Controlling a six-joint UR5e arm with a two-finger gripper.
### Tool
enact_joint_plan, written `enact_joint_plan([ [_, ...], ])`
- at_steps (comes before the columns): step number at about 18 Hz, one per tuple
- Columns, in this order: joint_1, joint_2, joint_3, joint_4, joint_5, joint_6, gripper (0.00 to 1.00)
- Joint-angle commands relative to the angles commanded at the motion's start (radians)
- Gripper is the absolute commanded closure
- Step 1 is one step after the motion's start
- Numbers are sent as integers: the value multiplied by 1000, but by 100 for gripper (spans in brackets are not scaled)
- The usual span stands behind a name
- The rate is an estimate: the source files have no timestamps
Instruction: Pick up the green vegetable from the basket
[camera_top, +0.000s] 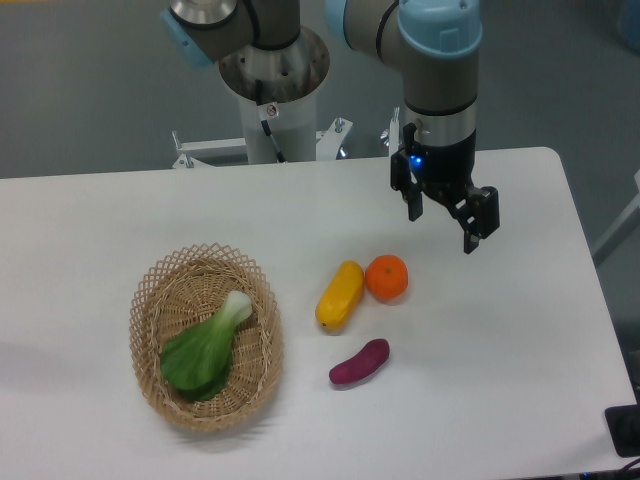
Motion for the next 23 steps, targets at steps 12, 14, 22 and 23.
enact_joint_plan([
  [12, 2, 15, -40, 11, -8, -32, 0],
  [14, 0, 17, -64, 20, -9, -72, 0],
  [22, -93, -6, -81, 54, -12, -411, 0],
  [23, -109, -12, -81, 54, -15, -443, 0],
])
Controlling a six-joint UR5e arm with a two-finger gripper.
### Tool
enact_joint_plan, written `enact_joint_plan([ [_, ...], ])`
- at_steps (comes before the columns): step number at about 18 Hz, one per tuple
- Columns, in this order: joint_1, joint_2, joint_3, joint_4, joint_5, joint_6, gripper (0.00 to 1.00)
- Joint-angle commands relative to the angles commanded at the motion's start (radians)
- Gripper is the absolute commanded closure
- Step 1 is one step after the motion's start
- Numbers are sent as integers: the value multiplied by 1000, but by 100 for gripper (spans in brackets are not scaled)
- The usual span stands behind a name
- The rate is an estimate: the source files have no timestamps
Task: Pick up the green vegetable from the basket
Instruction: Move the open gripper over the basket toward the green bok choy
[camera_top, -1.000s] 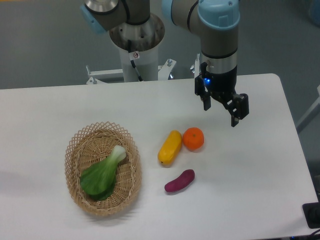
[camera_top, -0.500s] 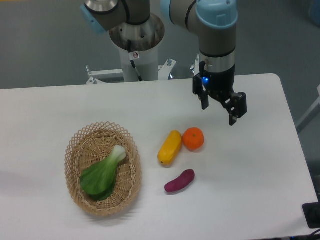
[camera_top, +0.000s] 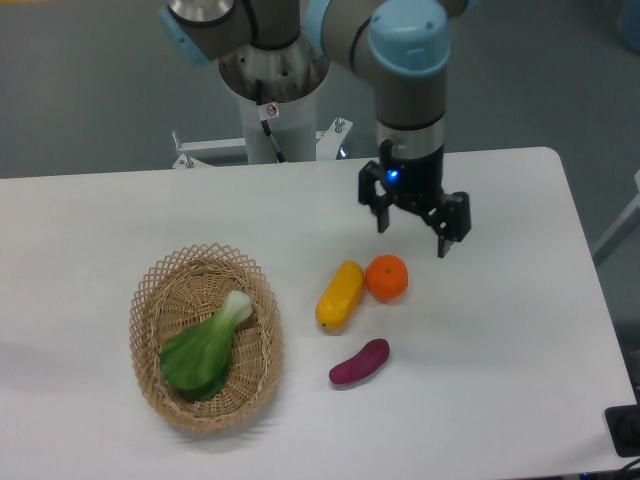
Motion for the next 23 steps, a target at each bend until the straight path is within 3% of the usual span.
enact_joint_plan([
  [8, -216, -66, -40, -3, 1, -213, 0],
  [13, -328, -144, -63, 3, 8, -230, 0],
  [18, -371, -218, -63, 49, 8, -252, 0],
  [23, -387, -250, -64, 61, 9, -253, 0],
])
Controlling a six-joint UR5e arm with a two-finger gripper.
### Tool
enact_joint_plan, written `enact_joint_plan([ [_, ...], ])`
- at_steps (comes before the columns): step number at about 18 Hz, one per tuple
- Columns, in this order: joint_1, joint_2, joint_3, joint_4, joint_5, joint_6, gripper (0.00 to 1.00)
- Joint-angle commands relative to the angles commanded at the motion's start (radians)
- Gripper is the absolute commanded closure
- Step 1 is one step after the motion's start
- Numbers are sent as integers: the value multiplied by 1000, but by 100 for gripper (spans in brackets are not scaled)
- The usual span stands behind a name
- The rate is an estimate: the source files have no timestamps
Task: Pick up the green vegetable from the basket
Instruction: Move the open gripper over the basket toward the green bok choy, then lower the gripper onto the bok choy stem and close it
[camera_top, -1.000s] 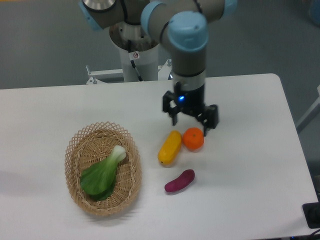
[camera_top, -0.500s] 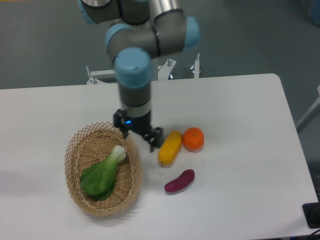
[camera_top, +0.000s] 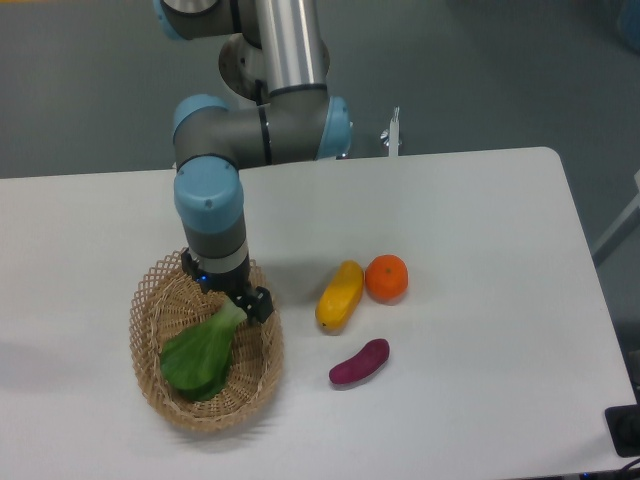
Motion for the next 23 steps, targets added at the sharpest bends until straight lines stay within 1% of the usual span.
enact_joint_plan([
  [8, -6, -28, -3, -2, 6, 2, 0],
  [9, -6, -28, -2, 2, 15, 2, 3],
  [10, -6, -25, -2, 6, 20, 2, 20],
  [11, -6, -23, -2, 6, 21, 3, 32],
  [14, -6, -20, -2, 6, 23, 3, 58],
  [15, -6, -19, 0, 8, 25, 5, 65],
  [16, -6, -17, 0, 8, 26, 3, 68],
  [23, -5, -5, 11, 20, 26, 8, 70],
])
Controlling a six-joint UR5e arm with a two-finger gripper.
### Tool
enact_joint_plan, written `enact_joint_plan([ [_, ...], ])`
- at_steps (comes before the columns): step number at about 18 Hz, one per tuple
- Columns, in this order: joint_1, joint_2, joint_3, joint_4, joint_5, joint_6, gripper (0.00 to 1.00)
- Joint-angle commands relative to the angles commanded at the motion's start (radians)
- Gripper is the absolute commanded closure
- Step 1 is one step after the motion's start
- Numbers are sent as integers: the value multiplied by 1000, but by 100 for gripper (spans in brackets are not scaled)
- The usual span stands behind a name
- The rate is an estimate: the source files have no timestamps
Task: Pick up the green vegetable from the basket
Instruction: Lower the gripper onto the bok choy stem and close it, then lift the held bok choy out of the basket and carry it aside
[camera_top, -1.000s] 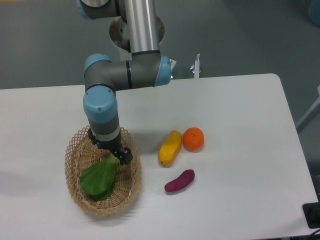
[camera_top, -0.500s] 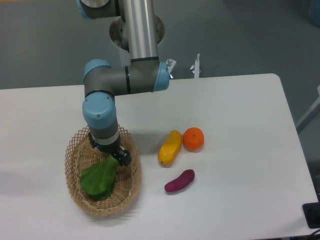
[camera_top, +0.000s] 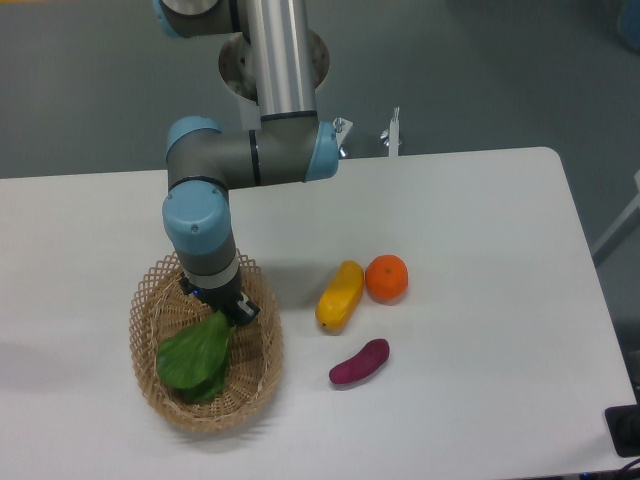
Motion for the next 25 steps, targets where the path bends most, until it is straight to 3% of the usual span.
enact_joint_plan([
  [5, 8, 44, 12, -2, -6, 5, 69],
  [11, 52, 94, 69, -14, -23, 9, 69],
  [16, 144, 133, 120, -23, -67, 95, 69],
  [25, 392, 178, 124, -94, -72, 409, 69],
])
